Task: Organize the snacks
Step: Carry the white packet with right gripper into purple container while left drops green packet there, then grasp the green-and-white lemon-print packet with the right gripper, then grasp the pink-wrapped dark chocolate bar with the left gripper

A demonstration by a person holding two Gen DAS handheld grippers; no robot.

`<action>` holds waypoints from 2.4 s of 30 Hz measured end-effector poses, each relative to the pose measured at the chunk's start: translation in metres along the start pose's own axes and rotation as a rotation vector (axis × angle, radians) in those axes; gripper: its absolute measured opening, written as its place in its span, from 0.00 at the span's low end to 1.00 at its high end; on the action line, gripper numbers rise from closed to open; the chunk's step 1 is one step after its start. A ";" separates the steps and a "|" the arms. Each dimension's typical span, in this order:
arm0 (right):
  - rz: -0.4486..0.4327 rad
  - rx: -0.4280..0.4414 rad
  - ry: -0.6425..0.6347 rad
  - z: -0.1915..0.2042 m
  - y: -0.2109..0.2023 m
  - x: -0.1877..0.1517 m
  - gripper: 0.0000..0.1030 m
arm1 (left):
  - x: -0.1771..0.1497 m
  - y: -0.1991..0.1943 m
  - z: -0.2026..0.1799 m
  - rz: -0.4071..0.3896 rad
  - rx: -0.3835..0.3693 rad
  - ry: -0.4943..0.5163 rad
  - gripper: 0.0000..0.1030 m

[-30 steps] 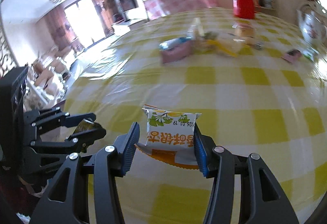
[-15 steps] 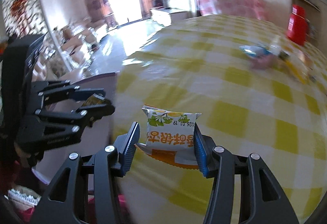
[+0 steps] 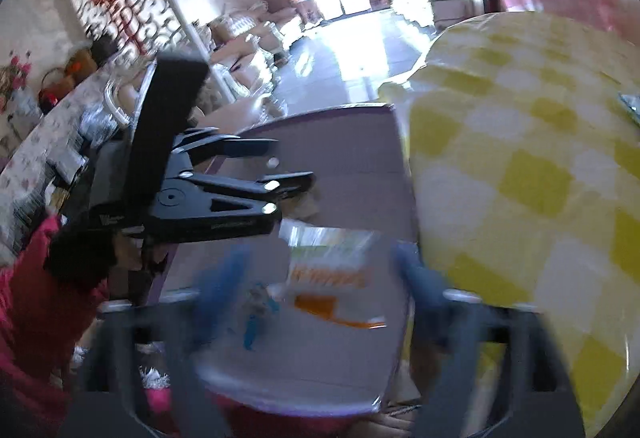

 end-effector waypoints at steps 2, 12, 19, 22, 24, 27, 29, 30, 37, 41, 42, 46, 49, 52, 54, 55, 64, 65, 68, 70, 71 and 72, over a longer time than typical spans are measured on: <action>-0.020 -0.010 0.030 -0.012 -0.009 0.003 0.86 | 0.009 -0.003 0.007 -0.012 0.038 -0.023 0.84; -0.188 -0.400 0.217 -0.175 -0.119 0.010 0.86 | 0.157 -0.037 -0.160 -0.329 -0.099 0.071 0.99; -0.299 -0.705 0.557 -0.349 -0.241 -0.043 0.86 | 0.218 -0.006 -0.382 -0.334 -0.384 0.110 0.99; -0.348 -0.834 0.747 -0.426 -0.296 -0.077 0.86 | 0.233 0.021 -0.455 -0.285 -0.459 0.070 0.98; -0.381 -0.861 0.855 -0.462 -0.320 -0.093 0.86 | 0.246 0.042 -0.496 -0.256 -0.496 0.034 0.98; -0.409 -0.916 0.920 -0.507 -0.343 -0.099 0.86 | 0.255 0.062 -0.540 -0.249 -0.520 0.035 0.98; -0.413 -0.955 0.935 -0.539 -0.357 -0.095 0.86 | 0.257 0.074 -0.555 -0.258 -0.511 0.056 0.98; -0.424 -0.977 0.957 -0.559 -0.363 -0.094 0.86 | 0.256 0.077 -0.558 -0.235 -0.535 0.067 0.98; -0.405 -1.087 1.080 -0.696 -0.366 -0.060 0.86 | 0.260 0.089 -0.527 -0.181 -0.691 -0.099 0.98; -0.303 -1.195 1.054 -0.737 -0.357 -0.036 0.86 | 0.260 0.101 -0.523 -0.111 -0.699 -0.171 0.98; -0.240 -1.244 1.042 -0.749 -0.353 -0.032 0.86 | 0.260 0.101 -0.524 -0.112 -0.699 -0.168 0.98; -0.164 -1.304 0.964 -0.740 -0.347 -0.028 0.44 | 0.259 0.099 -0.527 -0.107 -0.706 -0.151 0.98; -0.227 -1.219 0.930 -0.710 -0.349 -0.036 0.34 | 0.258 0.100 -0.527 -0.102 -0.706 -0.153 0.98; -0.292 -1.103 0.878 -0.661 -0.353 -0.041 0.34 | 0.258 0.101 -0.524 -0.098 -0.712 -0.155 0.98; -0.335 -1.031 0.843 -0.620 -0.354 -0.044 0.34 | 0.257 0.103 -0.523 -0.092 -0.718 -0.161 0.98; -0.362 -0.985 0.828 -0.597 -0.354 -0.046 0.34 | 0.257 0.104 -0.522 -0.089 -0.720 -0.164 0.98; -0.416 -0.905 0.753 -0.502 -0.338 -0.072 0.34 | 0.253 0.098 -0.534 -0.088 -0.709 -0.071 0.98; -0.404 -0.923 0.759 -0.507 -0.339 -0.075 0.34 | 0.252 0.097 -0.538 -0.091 -0.697 -0.048 0.98; -0.391 -0.909 0.828 -0.516 -0.340 -0.089 0.34 | 0.259 0.105 -0.563 -0.066 -0.654 0.040 0.98; -0.398 -0.910 0.847 -0.518 -0.341 -0.093 0.34 | 0.272 0.116 -0.589 -0.038 -0.620 0.104 0.98; -0.396 -0.903 0.851 -0.520 -0.340 -0.094 0.34 | 0.280 0.121 -0.603 -0.032 -0.617 0.126 0.98; -0.393 -0.901 0.854 -0.520 -0.339 -0.095 0.34 | 0.289 0.125 -0.624 -0.027 -0.630 0.162 0.98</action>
Point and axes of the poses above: each gripper's, at about its wrist camera, not at the fingertips, and y roughly the way its jaws point, z to its left, x to its top, the point moved 8 cm from there along y, roughly the way its jaws point, and after that the axes turned 4 degrees about -z, right-handed, at the moved point
